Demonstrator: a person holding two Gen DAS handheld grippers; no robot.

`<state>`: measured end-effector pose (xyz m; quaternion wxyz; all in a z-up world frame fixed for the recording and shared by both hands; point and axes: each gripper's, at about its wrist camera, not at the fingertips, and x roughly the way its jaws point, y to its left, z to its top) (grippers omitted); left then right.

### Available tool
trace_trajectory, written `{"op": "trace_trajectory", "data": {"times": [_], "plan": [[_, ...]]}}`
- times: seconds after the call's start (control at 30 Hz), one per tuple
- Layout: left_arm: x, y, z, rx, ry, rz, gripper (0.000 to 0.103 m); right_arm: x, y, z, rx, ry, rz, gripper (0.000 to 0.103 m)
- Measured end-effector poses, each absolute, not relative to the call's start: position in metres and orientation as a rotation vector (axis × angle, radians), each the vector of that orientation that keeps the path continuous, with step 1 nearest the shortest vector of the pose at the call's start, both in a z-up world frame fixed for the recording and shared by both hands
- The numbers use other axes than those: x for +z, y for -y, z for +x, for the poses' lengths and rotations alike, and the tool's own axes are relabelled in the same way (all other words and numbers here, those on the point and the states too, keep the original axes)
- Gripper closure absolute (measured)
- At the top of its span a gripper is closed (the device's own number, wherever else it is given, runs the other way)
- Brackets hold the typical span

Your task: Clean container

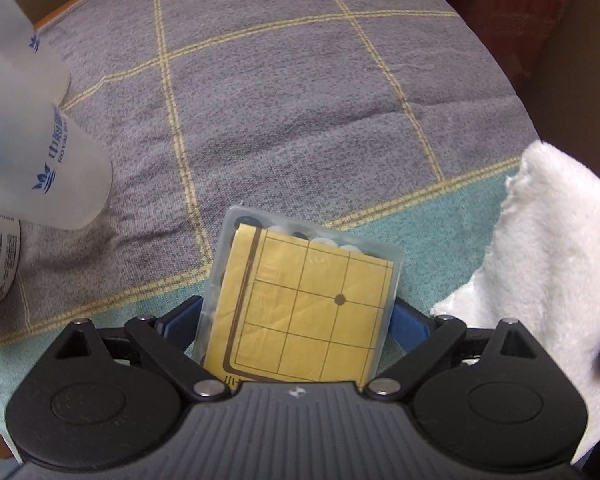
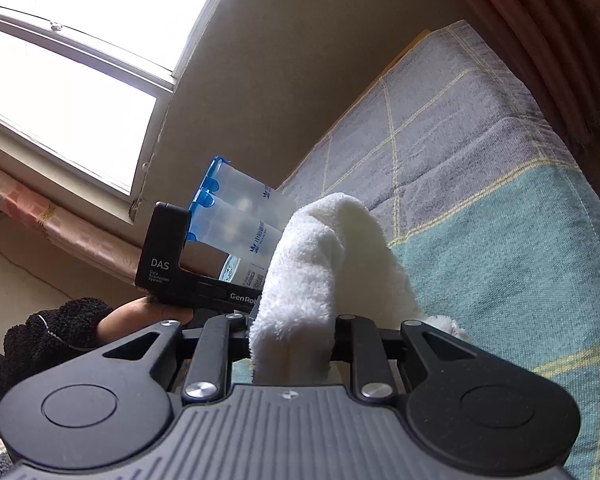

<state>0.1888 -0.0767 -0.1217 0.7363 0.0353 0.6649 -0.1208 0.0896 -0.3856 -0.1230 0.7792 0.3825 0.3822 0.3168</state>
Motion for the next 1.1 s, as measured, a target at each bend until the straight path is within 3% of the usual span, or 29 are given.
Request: {"op": "trace_trajectory", "data": {"times": [0.5, 0.67, 1.1], "plan": [[-0.098, 0.08, 0.206, -0.239, -1.496, -0.047, 0.007, -0.134, 0.382, 0.093, 0.691, -0.849, 0.844, 0.077], [-0.07, 0.055, 0.202, -0.261, -1.414, -0.034, 0.007, -0.149, 0.373, 0.111, 0.672, -0.902, 0.872, 0.077], [-0.083, 0.036, 0.204, -0.31, -1.31, 0.036, 0.006, -0.167, 0.326, 0.164, 0.59, -1.01, 0.815, 0.077]]}}
